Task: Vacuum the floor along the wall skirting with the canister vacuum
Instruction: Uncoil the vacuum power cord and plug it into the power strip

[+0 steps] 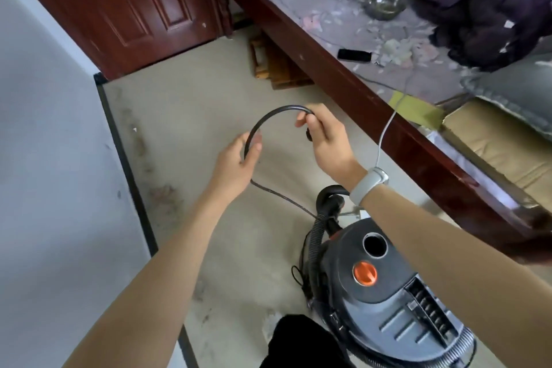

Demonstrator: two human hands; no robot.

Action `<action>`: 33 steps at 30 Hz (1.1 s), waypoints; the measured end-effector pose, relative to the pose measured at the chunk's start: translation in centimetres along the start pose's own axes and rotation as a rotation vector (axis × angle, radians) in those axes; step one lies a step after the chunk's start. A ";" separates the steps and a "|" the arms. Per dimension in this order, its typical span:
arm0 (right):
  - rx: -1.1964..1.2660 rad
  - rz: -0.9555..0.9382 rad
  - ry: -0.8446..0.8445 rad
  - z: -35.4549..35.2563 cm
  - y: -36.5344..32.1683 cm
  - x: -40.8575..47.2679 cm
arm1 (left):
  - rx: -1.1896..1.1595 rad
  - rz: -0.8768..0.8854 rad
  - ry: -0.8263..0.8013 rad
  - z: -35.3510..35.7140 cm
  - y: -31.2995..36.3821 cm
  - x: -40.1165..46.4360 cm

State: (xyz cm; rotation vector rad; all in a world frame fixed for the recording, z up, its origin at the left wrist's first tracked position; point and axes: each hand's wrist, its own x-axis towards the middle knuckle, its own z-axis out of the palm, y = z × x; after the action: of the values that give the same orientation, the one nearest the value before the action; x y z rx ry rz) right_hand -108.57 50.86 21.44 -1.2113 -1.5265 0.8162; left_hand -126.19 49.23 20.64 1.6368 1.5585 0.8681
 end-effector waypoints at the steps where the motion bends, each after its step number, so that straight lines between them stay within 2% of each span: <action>1: -0.012 0.026 0.027 0.4 0.6 0.4 | -0.041 -0.015 -0.035 0.1 -0.6 0.6; 5: -0.219 0.223 0.130 0.3 4.2 2.6 | -0.143 -0.068 -0.191 1.1 -2.5 3.2; 7: -0.280 0.350 0.102 0.1 5.9 3.8 | -0.199 -0.092 -0.245 1.6 -3.0 5.0; 10: -0.327 0.444 0.084 0.2 8.1 6.0 | -0.280 -0.161 -0.305 2.1 -3.1 8.9; 14: -0.347 0.566 0.261 0.1 10.9 9.6 | -0.260 -0.163 -0.456 4.0 -3.2 16.9; 18: -0.268 0.680 0.395 0.4 13.4 12.8 | -0.247 -0.164 -0.604 7.0 -1.4 24.5; 23: 0.002 0.838 0.229 2.7 14.6 14.3 | -0.274 -0.202 -0.757 10.1 0.8 31.3; 25: 0.063 0.889 0.233 3.5 14.7 14.1 | -0.252 -0.201 -0.807 11.4 1.1 33.1; 28: 0.008 0.902 0.399 4.4 15.0 13.7 | -0.178 -0.169 -0.972 14.3 1.9 35.2; 33: -0.134 1.031 0.969 6.0 16.2 13.3 | -0.155 -0.266 -1.354 19.1 3.6 35.6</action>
State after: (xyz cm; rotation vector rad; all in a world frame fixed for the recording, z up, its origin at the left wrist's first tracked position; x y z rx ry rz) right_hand -109.71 68.48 8.67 -2.1036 -0.1041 0.5585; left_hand -106.37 83.94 13.64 1.3119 0.6524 -0.3008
